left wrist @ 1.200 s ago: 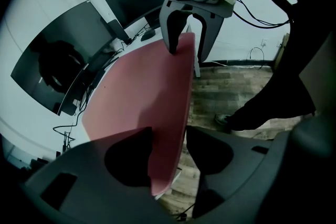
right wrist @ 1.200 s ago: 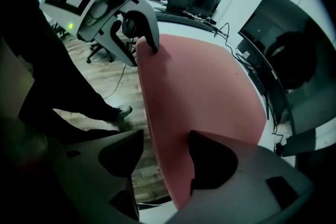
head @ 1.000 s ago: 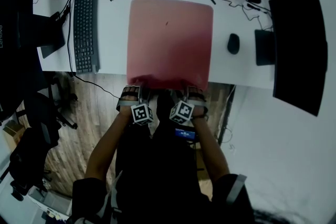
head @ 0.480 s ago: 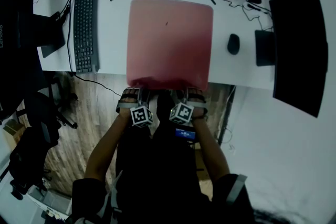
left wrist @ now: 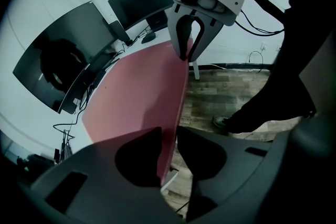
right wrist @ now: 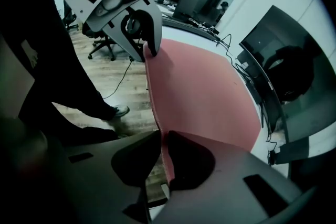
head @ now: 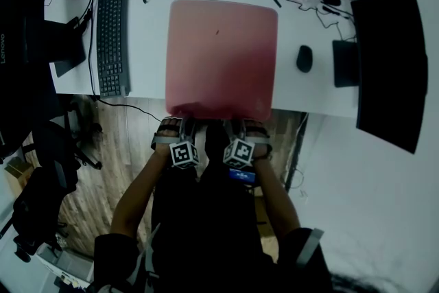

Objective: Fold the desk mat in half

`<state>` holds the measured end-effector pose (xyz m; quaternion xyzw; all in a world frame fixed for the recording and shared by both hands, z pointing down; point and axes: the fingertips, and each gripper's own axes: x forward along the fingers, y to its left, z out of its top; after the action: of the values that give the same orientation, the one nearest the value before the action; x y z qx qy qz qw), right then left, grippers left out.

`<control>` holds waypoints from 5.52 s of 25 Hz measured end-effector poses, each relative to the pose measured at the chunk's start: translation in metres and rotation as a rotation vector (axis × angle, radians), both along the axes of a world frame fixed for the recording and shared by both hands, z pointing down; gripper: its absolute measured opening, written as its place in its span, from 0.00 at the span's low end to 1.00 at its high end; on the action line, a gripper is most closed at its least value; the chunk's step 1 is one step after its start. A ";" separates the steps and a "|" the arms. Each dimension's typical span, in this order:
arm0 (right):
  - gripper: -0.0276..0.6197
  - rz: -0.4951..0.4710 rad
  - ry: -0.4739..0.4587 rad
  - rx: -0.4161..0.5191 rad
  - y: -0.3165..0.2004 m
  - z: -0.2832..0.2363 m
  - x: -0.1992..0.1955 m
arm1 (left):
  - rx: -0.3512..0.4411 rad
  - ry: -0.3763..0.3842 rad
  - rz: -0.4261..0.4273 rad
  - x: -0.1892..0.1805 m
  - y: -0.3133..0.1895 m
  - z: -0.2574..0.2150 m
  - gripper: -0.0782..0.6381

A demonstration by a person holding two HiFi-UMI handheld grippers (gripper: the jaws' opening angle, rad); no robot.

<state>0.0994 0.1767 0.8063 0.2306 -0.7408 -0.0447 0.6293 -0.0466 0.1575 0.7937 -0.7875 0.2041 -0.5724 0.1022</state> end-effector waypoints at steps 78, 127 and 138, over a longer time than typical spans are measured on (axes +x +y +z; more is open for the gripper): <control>0.07 0.084 -0.213 -0.049 -0.162 -0.180 -0.010 | -0.099 0.031 0.038 -0.009 -0.146 -0.142 0.14; 0.07 0.148 -0.265 0.110 -0.377 -0.217 0.023 | 0.155 0.015 -0.036 0.024 -0.374 -0.197 0.14; 0.07 0.110 -0.195 0.107 -0.429 -0.176 0.023 | 0.164 -0.017 -0.070 0.021 -0.422 -0.151 0.14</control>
<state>0.1222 -0.2525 0.6298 0.3073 -0.7813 -0.0271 0.5426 -0.0256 -0.2643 0.6425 -0.7639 0.2769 -0.5638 0.1481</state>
